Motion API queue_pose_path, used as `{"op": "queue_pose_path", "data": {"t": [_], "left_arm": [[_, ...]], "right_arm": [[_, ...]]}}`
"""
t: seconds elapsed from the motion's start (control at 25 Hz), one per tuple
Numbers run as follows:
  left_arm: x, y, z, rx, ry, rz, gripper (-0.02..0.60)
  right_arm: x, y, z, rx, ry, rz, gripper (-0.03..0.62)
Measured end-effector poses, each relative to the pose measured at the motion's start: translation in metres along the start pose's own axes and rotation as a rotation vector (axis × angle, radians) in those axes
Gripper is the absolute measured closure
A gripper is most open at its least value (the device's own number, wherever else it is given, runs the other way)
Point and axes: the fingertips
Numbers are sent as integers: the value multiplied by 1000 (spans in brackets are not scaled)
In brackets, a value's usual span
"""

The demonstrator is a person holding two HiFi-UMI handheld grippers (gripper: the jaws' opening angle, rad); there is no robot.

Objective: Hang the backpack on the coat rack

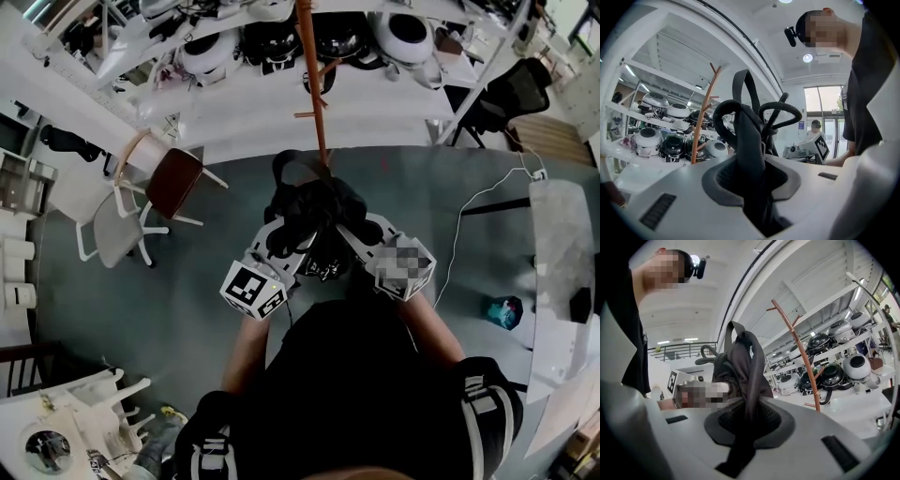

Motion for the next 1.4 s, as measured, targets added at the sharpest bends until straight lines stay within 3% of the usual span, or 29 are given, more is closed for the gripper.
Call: {"op": "queue_pose_path", "data": {"t": [0.96, 1.4], "left_arm": [[-143, -1, 9, 31, -135, 1, 474], [-152, -10, -4, 27, -177, 12, 474]], "right_arm": [[44, -21, 132, -23, -110, -44, 542], [30, -31, 147, -25, -141, -33, 542]]}}
Point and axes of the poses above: the fingertips, and each gripper's own axes: x backward along the fingers, z to its right, y out of its underside, and after that the axes turned 4 degrees about x, right-handed
